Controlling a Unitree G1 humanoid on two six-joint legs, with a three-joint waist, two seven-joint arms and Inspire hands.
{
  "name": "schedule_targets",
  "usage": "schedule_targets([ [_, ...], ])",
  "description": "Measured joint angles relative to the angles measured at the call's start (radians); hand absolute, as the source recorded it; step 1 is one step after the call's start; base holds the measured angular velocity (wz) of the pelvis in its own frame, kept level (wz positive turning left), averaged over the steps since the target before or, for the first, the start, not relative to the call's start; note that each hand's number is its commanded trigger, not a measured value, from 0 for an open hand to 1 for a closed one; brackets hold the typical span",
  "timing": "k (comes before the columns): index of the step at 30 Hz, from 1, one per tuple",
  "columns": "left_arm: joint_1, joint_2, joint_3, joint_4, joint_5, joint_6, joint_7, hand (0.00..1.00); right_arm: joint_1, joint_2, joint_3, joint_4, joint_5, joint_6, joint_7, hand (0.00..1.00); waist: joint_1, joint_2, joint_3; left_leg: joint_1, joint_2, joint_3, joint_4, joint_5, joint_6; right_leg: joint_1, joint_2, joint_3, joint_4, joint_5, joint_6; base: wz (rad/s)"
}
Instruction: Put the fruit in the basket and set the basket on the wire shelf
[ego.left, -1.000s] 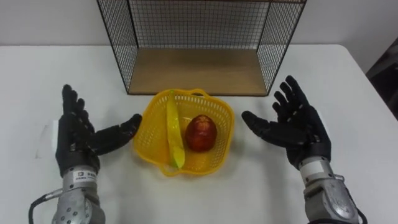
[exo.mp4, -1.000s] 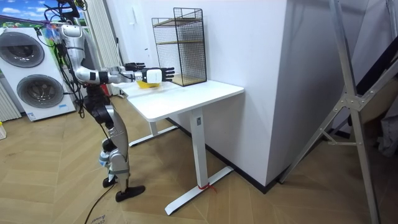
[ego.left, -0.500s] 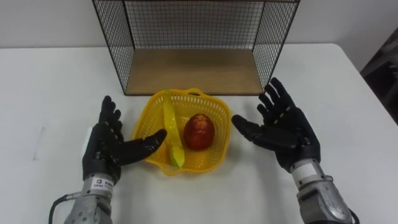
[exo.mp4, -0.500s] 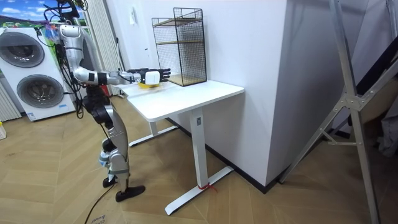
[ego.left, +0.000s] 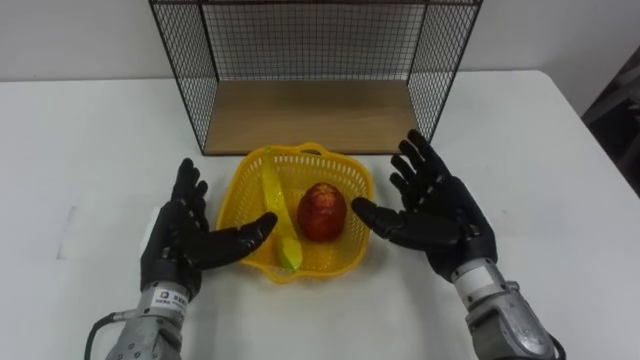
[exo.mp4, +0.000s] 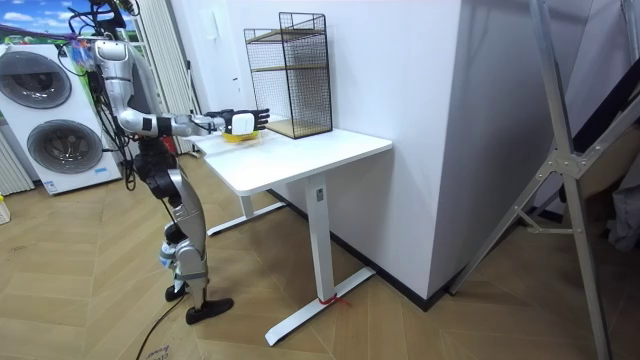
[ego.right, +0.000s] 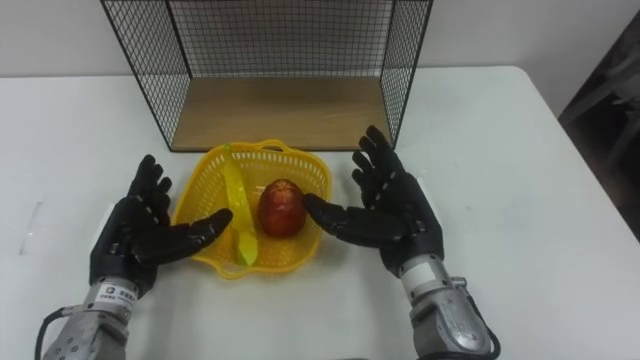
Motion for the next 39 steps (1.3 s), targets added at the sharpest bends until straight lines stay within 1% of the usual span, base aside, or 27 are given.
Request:
schedule_targets([
  [5,-0.003,-0.004,-0.005,0.012,0.0,-0.013,0.0,0.0,0.0,0.0,0.013,0.005,-0.003,0.002,0.0,0.0,0.001,-0.002,0.0002,0.0,-0.001,-0.001,-0.001,0.0,0.0,0.0,0.0,-0.002,0.0,0.0,0.0,0.0],
  [8,-0.003,-0.004,-0.015,0.013,-0.001,-0.022,0.002,0.0,-0.001,0.003,0.017,0.007,-0.004,0.002,0.0,0.0,0.002,-0.005,0.0022,0.0,-0.002,-0.003,-0.001,0.0,0.0,0.0,0.001,-0.002,0.0,0.0,0.0,0.0],
  [13,-0.004,-0.009,-0.019,0.013,-0.001,-0.029,0.001,0.0,-0.026,0.024,0.056,0.078,-0.005,0.003,0.002,0.0,0.003,-0.017,0.0019,-0.001,-0.002,-0.004,0.0,0.0,0.0,0.0,0.0,-0.003,0.0,0.0,0.0,0.0],
  [16,-0.004,-0.009,-0.022,0.013,-0.001,-0.033,0.0,0.0,-0.029,0.03,0.059,0.082,-0.005,0.003,0.004,0.0,0.003,-0.021,0.0011,-0.002,-0.003,-0.01,-0.001,0.0,0.0,0.0,0.0,-0.005,0.0,0.0,0.0,0.0],
  [18,-0.004,-0.003,-0.029,0.013,-0.001,-0.035,0.001,0.0,-0.03,0.029,0.063,0.082,-0.005,0.003,0.008,0.0,0.003,-0.021,0.001,-0.002,-0.004,-0.012,-0.001,0.0,0.0,0.001,0.0,-0.006,0.0,0.0,0.0,0.0],
  [23,-0.009,-0.003,-0.041,0.012,-0.001,-0.037,0.001,0.0,-0.03,0.028,0.084,0.082,-0.004,0.003,0.015,0.0,0.001,-0.018,0.0029,-0.009,-0.003,-0.019,0.001,0.0,0.0,-0.001,-0.001,-0.012,-0.001,0.0,0.0,0.03],
  [25,-0.011,-0.004,-0.046,0.012,-0.002,-0.037,-0.001,0.0,-0.031,0.028,0.089,0.085,-0.005,0.003,0.027,0.0,-0.006,-0.015,0.0049,-0.011,-0.004,-0.026,0.0,0.0,0.0,-0.002,-0.002,-0.017,-0.001,0.0,0.0,0.07],
  [30,-0.011,-0.004,-0.051,0.008,-0.012,-0.036,-0.012,0.0,-0.033,0.028,0.091,0.094,-0.008,0.003,0.041,0.0,-0.015,-0.012,0.0063,-0.011,-0.004,-0.025,0.0,0.0,0.0,-0.002,0.0,-0.017,-0.002,0.0,0.0,0.0],
  [32,-0.011,-0.007,-0.058,0.006,-0.023,-0.035,-0.019,0.0,-0.033,0.029,0.091,0.095,-0.008,0.003,0.045,0.0,-0.017,-0.01,0.007,-0.012,-0.004,-0.025,0.0,0.0,0.0,-0.002,0.0,-0.017,-0.002,0.0,0.0,0.0],
  [35,-0.012,-0.02,-0.063,0.005,-0.023,-0.034,-0.022,0.0,-0.033,0.034,0.096,0.095,-0.013,0.003,0.047,0.0,-0.021,-0.01,0.0068,-0.012,-0.004,-0.025,0.0,0.0,0.0,-0.003,0.0,-0.019,-0.003,0.0,0.0,0.0],
  [38,-0.013,-0.021,-0.086,0.003,-0.023,-0.032,-0.026,0.0,-0.033,0.035,0.103,0.098,-0.021,0.003,0.056,0.0,-0.021,-0.01,0.0065,-0.012,-0.003,-0.021,0.0,0.0,0.0,-0.003,0.0,-0.018,-0.002,0.0,0.0,0.0],
  [39,-0.013,-0.022,-0.095,0.0,-0.038,-0.031,-0.027,0.0,-0.037,0.038,0.116,0.108,-0.02,0.002,0.056,0.0,-0.021,-0.01,0.0063,-0.012,-0.003,-0.018,0.001,0.0,0.0,-0.003,0.0,-0.018,-0.001,0.0,0.0,-0.04],
])
